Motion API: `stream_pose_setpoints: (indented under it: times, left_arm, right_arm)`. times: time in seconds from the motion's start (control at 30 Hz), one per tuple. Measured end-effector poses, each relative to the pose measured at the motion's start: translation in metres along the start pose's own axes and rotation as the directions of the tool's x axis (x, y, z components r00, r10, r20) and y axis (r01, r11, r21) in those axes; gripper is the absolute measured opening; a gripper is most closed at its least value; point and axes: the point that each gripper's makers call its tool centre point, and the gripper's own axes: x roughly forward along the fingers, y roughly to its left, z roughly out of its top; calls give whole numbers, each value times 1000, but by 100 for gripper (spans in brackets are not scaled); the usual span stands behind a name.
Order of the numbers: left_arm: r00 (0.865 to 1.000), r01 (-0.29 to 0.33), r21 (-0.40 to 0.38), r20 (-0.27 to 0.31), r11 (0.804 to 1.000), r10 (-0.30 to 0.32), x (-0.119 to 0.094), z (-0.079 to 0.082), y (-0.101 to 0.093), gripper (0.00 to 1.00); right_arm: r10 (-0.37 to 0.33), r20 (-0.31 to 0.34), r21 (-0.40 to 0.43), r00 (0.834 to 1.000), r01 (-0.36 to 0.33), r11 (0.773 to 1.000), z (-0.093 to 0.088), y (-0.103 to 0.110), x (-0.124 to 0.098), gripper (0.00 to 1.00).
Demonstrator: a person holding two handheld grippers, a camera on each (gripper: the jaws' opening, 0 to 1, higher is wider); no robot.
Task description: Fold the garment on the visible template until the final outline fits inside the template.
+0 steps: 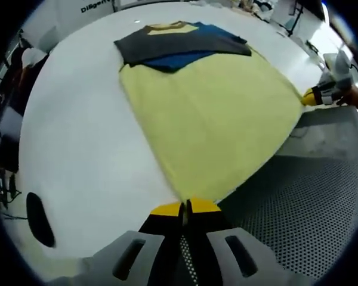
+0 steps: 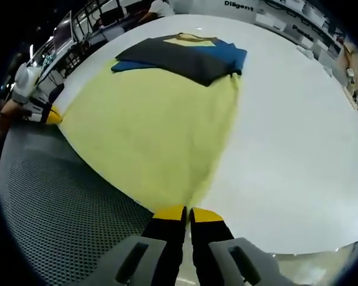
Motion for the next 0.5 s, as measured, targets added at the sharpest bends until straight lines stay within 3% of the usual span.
stream_pose_setpoints:
  times: [0.17, 0.5]
  left_arm:
    - [1000, 7, 3, -18, 1000, -7, -2, -6, -2, 3]
    - [1000, 6, -32, 11, 999, -6, -11, 1, -1, 3]
  right_arm:
    - [6, -26, -9, 1000, -6, 1000, -6, 4, -2, 0]
    - [9, 6, 17, 1000, -9, 1000, 1, 4, -12, 0]
